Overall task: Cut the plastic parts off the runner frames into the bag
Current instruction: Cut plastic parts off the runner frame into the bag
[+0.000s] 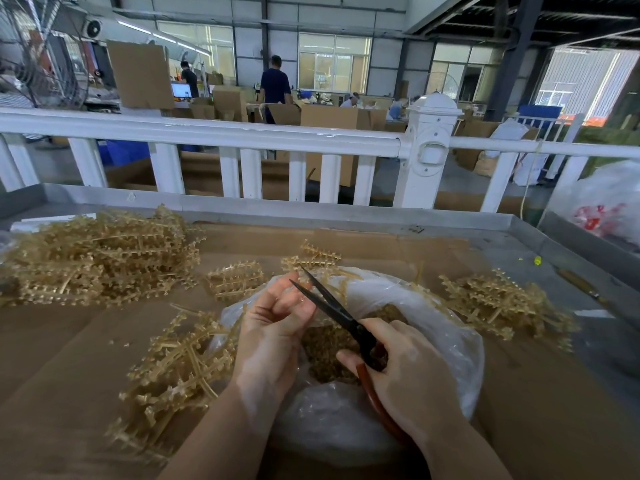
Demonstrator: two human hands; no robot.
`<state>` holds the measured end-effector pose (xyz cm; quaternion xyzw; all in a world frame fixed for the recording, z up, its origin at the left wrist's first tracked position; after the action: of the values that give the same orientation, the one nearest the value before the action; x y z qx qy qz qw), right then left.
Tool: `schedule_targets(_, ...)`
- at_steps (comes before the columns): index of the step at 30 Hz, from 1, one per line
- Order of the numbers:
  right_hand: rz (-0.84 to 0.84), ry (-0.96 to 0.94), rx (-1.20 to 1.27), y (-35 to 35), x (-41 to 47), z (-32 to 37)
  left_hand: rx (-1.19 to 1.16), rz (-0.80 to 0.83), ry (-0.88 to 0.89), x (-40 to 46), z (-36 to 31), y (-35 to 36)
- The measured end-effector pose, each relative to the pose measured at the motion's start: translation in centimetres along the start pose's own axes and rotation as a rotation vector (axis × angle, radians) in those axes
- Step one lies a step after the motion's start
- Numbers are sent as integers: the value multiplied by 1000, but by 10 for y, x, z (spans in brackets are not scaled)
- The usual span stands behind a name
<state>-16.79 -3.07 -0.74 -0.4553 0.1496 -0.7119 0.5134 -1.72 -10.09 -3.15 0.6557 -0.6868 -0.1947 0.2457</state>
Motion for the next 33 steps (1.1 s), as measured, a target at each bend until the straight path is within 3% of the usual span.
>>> schedule_targets(11, 13, 9, 16, 2, 1, -1, 169, 67, 68, -8, -9, 12)
schedule_targets(33, 23, -75, -9, -3, 3, 8, 207, 74, 136, 1, -5, 1)
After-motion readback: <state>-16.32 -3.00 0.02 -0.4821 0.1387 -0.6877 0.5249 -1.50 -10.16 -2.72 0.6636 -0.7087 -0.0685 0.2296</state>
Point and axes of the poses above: each hand's wrist, its own x-axis towards the middle knuckle, its own y-axis out of the palm, z = x × y, the point moved 8 cm from there along x, towards the middle knuckle, and after that the axes turned 10 degrees about x, right-handed, at the moved point
